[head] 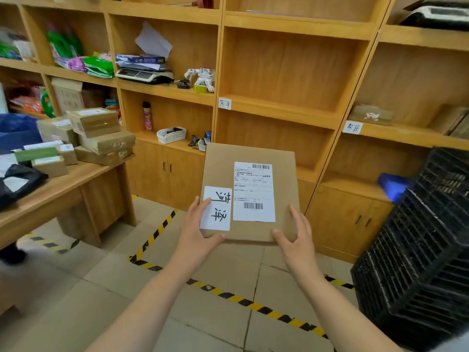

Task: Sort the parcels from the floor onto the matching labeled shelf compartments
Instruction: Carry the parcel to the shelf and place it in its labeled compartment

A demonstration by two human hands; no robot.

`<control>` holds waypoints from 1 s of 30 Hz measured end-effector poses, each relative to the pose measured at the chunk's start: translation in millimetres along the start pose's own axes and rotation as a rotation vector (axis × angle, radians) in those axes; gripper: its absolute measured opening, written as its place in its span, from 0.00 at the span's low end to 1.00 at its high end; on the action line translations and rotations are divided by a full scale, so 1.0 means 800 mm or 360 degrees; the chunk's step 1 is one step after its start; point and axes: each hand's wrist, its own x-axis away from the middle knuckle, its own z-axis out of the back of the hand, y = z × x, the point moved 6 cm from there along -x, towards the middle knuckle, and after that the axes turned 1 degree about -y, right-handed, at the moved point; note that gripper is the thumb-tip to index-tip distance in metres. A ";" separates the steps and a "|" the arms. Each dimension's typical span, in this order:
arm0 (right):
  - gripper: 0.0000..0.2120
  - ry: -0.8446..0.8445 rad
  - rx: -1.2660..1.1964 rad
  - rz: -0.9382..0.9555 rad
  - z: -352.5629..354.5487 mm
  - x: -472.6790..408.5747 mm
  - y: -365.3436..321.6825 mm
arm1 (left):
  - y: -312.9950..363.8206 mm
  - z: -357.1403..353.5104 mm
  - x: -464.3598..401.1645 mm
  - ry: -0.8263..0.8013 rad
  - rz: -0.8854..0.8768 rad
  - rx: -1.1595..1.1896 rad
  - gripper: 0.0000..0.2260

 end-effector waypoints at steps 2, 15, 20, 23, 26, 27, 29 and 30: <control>0.32 0.0029 -0.0008 0.0003 -0.018 -0.039 0.003 | -0.017 0.000 -0.044 -0.0010 -0.0028 -0.0002 0.35; 0.30 0.0269 0.0004 -0.0075 -0.171 -0.281 -0.007 | -0.110 0.051 -0.356 -0.0164 -0.0157 -0.0062 0.34; 0.30 0.0319 0.0034 -0.0113 -0.192 -0.361 0.009 | -0.137 0.033 -0.440 -0.0209 -0.0184 -0.0022 0.33; 0.30 0.0323 0.0026 -0.0115 -0.200 -0.417 0.029 | -0.152 0.015 -0.491 -0.0208 -0.0173 -0.0044 0.33; 0.30 0.0316 -0.0017 -0.0092 -0.206 -0.481 0.050 | -0.164 -0.006 -0.544 -0.0171 -0.0180 -0.0107 0.33; 0.30 0.0311 -0.0040 -0.0084 -0.207 -0.503 0.058 | -0.168 -0.013 -0.563 -0.0158 -0.0189 -0.0135 0.33; 0.30 0.0291 -0.0082 -0.0056 -0.207 -0.549 0.072 | -0.171 -0.029 -0.602 -0.0131 -0.0211 -0.0158 0.32; 0.30 0.0285 -0.0093 -0.0038 -0.207 -0.572 0.077 | -0.171 -0.038 -0.622 -0.0118 -0.0225 -0.0162 0.32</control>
